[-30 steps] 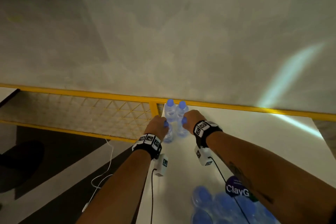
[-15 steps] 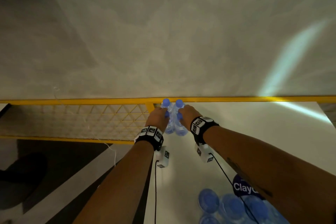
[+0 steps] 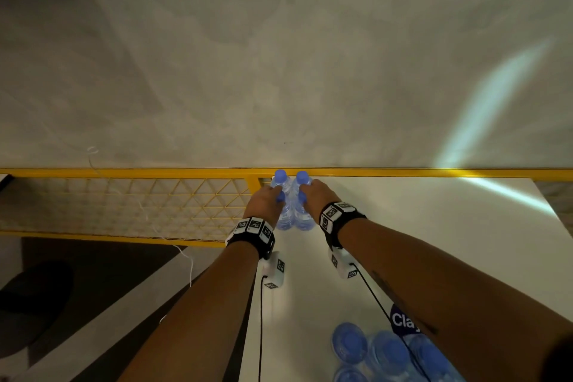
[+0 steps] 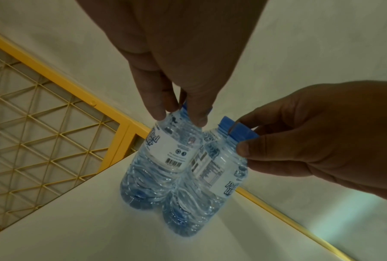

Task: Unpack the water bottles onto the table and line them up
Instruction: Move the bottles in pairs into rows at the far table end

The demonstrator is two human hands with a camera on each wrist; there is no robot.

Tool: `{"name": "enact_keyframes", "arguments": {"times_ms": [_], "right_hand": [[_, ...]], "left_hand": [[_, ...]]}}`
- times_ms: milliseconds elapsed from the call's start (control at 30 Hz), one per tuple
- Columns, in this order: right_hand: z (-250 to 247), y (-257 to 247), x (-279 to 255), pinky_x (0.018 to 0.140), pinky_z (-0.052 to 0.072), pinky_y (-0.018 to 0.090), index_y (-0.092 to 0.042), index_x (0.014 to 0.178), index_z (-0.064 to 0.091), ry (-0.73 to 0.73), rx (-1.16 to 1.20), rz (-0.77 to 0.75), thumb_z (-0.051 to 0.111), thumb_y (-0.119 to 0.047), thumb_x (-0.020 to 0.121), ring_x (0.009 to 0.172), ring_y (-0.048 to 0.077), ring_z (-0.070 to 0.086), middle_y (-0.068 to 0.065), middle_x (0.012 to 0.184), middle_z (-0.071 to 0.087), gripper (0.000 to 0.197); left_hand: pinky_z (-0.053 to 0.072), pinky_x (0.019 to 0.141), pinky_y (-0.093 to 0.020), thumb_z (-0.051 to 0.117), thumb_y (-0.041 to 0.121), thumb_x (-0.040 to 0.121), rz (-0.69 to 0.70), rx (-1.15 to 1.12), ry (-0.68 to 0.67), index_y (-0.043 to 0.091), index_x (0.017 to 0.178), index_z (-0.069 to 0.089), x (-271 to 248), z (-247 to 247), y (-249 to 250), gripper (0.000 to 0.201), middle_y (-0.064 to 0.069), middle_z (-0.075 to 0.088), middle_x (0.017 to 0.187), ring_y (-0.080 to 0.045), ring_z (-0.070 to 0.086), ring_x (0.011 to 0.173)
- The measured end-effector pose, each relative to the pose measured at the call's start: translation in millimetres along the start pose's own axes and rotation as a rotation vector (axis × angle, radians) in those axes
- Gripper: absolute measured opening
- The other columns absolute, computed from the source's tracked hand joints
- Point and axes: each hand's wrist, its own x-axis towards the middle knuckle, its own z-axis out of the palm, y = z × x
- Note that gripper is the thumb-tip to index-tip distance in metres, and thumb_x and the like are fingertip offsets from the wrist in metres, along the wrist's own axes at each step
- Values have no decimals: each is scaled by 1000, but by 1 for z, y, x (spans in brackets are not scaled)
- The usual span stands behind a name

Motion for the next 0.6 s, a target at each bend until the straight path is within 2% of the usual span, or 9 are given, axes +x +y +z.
{"name": "enact_keyframes", "arguments": {"times_ms": [33, 100, 167, 233, 300, 367, 433, 500, 600], "right_hand": [[-2, 0, -2, 58, 36, 23, -25, 110, 53, -30, -43, 4, 47, -27, 97, 74, 15, 56, -7, 81, 53, 15], [-6, 2, -7, 76, 48, 30, -14, 131, 45, -89, -151, -1, 61, -24, 91, 95, 23, 60, 6, 108, 57, 44], [-13, 4, -19, 91, 49, 42, -12, 138, 36, -60, -230, -22, 73, -27, 83, 110, 32, 56, 14, 126, 50, 68], [-23, 7, -41, 94, 47, 42, -14, 137, 38, -56, -206, -74, 73, -31, 81, 111, 32, 55, 13, 125, 49, 68], [-34, 11, -74, 94, 46, 37, -16, 132, 47, -128, -261, -140, 72, -35, 82, 109, 29, 56, 10, 122, 51, 59], [-43, 22, -116, 90, 43, 31, -17, 124, 56, -250, -309, -184, 71, -38, 83, 105, 25, 57, 8, 117, 54, 48], [-51, 33, -164, 85, 43, 28, -17, 117, 59, -349, -336, -239, 69, -37, 83, 100, 23, 58, 6, 112, 56, 40], [-56, 46, -209, 80, 49, 32, -16, 101, 63, -447, -334, -258, 67, -31, 82, 89, 21, 58, 3, 101, 58, 25], [-40, 56, -269, 74, 52, 45, -21, 82, 61, -652, -290, -319, 60, -29, 77, 78, 28, 55, -4, 88, 56, 9]], "left_hand": [[49, 97, -39, 58, 9, 98, 0, 8, -2, 8, 126, 65, 0, 0, 0, 29, -19, 64, 122, -36, 61, 110], [48, 99, -41, 62, 13, 97, -3, 13, -8, 11, 134, 60, -1, 2, -2, 38, -18, 62, 126, -36, 59, 114], [48, 103, -45, 71, 23, 93, 3, 37, -2, 16, 148, 45, -6, 5, -5, 61, -14, 55, 134, -35, 54, 120], [48, 102, -48, 74, 29, 90, 10, 62, 85, 19, 151, 40, -19, 6, -2, 71, -11, 49, 139, -36, 47, 123], [50, 99, -47, 74, 28, 89, 85, 39, 200, 17, 141, 52, -43, 6, 8, 58, -9, 52, 136, -33, 47, 121], [51, 96, -42, 73, 27, 90, 212, -51, 207, 15, 126, 64, -74, 10, 18, 39, -7, 60, 124, -27, 55, 113], [54, 86, -38, 70, 33, 92, 306, -110, 41, 21, 115, 69, -112, 21, 27, 27, -1, 65, 111, -20, 63, 96], [54, 77, -34, 69, 42, 90, 351, -161, -207, 25, 111, 71, -149, 30, 38, 27, 3, 66, 104, -16, 66, 79], [57, 76, -33, 65, 51, 89, 445, -195, -408, 27, 108, 72, -195, 39, 58, 32, 4, 68, 102, -12, 66, 78]]}}
